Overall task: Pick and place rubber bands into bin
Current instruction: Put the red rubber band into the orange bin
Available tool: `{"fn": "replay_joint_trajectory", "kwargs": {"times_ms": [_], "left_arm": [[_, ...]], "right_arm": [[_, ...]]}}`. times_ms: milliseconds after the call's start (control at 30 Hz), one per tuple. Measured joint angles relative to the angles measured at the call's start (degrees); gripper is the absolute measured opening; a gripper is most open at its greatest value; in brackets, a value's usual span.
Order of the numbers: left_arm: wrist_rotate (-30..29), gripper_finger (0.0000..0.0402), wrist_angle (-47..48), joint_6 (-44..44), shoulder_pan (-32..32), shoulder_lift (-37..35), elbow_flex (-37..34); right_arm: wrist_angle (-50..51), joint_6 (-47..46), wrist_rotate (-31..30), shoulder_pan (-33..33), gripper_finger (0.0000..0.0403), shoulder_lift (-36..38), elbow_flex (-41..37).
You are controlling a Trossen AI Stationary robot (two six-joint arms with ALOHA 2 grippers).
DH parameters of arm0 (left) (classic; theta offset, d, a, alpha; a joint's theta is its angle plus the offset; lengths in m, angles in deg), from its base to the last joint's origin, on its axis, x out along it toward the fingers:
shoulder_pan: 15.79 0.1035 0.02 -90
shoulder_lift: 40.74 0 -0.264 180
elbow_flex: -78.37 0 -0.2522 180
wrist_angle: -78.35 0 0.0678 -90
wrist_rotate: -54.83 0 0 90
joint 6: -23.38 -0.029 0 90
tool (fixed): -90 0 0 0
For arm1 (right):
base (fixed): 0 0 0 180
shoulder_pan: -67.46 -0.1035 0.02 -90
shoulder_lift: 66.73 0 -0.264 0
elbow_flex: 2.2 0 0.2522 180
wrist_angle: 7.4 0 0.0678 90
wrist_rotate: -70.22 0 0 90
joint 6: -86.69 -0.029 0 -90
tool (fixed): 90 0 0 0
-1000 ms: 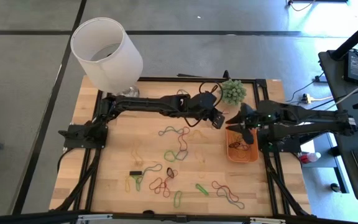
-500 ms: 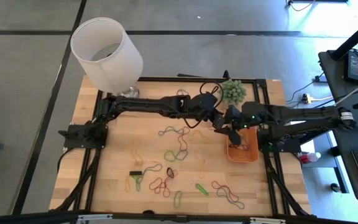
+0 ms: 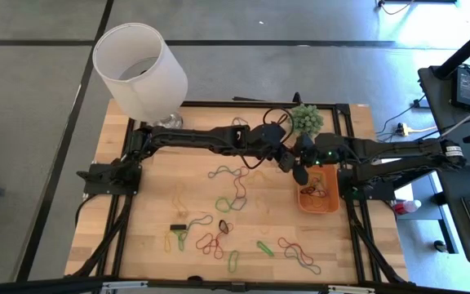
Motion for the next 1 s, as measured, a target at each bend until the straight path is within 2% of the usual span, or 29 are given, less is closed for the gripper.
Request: {"fn": "replay_joint_trajectory", "kwargs": {"times_ms": [133, 200, 333, 467, 700, 1000], "left_arm": [[0.43, 0.0003, 0.14, -1.36, -0.06, 0.0, 0.0], [0.67, 0.0004, 0.25, -1.63, -0.1, 0.0, 0.0], [3.5, 0.0015, 0.18, -2.5, 0.42, 0.0, 0.0], [6.14, 0.0045, 1.22, -2.48, 0.97, 0.0, 0.0], [7.42, 0.0094, 3.48, -3.61, 1.12, 0.0, 0.0], [10.02, 0.0095, 5.39, -3.96, 1.21, -0.07, 0.0]], "right_arm": [[0.51, 0.82, 0.46, 0.07, 0.0039, 0.02, 0.0], [1.53, 0.89, 0.65, 0.04, 0.0012, 0.1, 0.0], [3.57, 0.69, 1.29, 0.0, 0.001, 0.22, 0.0], [6.39, -0.73, 1.38, -0.04, 0.0004, 1.23, 0.02], [20.95, -6.31, 1.23, -0.07, 0.0003, 7.24, 0.02], [40.62, -15.96, 1.17, -2.9, 0.0002, 15.01, 0.02]]}}
